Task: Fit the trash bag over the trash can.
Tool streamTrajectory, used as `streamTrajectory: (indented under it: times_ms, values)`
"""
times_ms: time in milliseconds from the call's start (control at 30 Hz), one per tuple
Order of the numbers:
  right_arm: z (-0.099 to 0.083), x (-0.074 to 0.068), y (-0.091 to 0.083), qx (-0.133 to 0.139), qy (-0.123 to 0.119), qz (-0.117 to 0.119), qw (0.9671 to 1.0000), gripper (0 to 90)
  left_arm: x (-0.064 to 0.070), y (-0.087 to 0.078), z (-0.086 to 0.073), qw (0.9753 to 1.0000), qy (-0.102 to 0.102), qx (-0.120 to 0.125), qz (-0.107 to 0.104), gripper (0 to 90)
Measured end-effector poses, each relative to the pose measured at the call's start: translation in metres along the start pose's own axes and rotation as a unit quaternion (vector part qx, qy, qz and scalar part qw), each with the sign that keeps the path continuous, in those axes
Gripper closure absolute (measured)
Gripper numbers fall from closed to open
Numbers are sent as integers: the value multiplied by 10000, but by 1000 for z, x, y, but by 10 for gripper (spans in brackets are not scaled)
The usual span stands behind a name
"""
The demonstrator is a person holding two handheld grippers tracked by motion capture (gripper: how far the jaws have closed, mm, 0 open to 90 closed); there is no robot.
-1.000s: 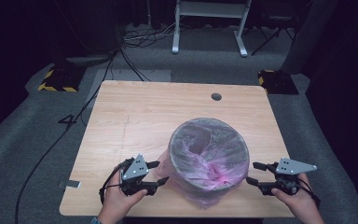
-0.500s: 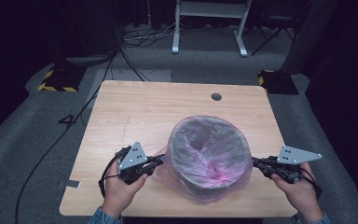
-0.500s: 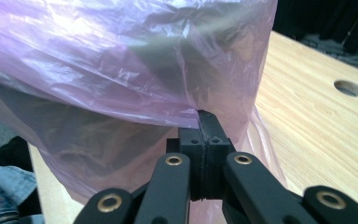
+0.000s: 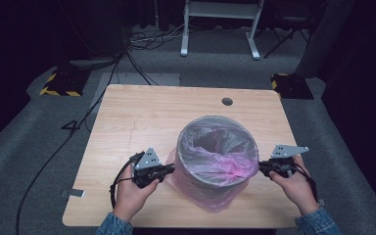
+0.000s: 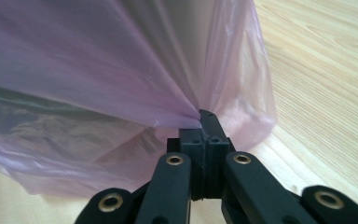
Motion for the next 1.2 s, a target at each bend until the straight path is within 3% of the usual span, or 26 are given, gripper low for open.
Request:
streamTrajectory:
  times_ms: [100, 200, 267, 367, 400, 433, 467, 533, 633, 700, 767, 900, 1033, 1200]
  values:
    - [-5, 4, 4, -58, 105, 25, 9999, 900, -9, 0, -2, 9999, -90, 29, 48, 900]
    - [-12, 0, 5, -108, 123, 126, 9998, 900, -9, 2, -4, 10000, -92, 9, 24, 900]
    - [-16, -9, 2, -160, 124, 304, 9993, 900, -7, 3, -4, 10000, -33, -21, 4, 900]
    - [-22, -30, -3, -327, 76, 635, 9974, 900, -8, 1, -3, 9996, 134, 120, 200, 897]
    - [-26, -37, -5, -442, -2, 687, 9967, 900, -9, 0, -3, 9992, 154, 159, 345, 832]
    - [-31, -44, -5, -620, -82, 668, 9958, 900, -8, -1, -2, 9982, 233, 281, 467, 710]
    - [-35, -50, -6, -679, -162, 658, 9954, 900, -5, -3, -2, 9980, 267, 366, 444, 600]
    - [-39, -62, -8, -683, -223, 723, 9948, 810, 6, -9, -4, 9978, 296, 434, 416, 552]
    - [-34, -58, -20, -264, -110, 466, 9985, 565, 23, -19, -5, 9961, 517, 441, 559, 414]
    - [-25, -49, -31, 135, -39, 301, 9994, 473, 35, -25, -4, 9957, 615, 457, 514, 384]
    - [-18, -43, -43, 384, -68, 314, 9987, 427, 46, -28, -2, 9953, 693, 506, 439, 367]
    - [-11, -34, -62, 511, -74, 275, 9983, 372, 63, -27, 5, 9950, 769, 589, 231, 361]
    - [-10, -32, -73, 503, -85, 343, 9981, 338, 56, -22, 11, 9947, 819, 505, 352, 410]
    - [-3, -27, -88, 648, -93, 432, 9969, 325, 43, -17, 16, 9953, 813, 456, 250, 656]
Point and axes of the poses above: each handheld gripper's, and its own axes: y roughly forward along the jaws, z roughly out of its top, x roughly to its right, the point moved 7 cm from there along y, roughly forward along the jaws, and after that the axes turned 11 degrees about -z, right-handed, at the moved point
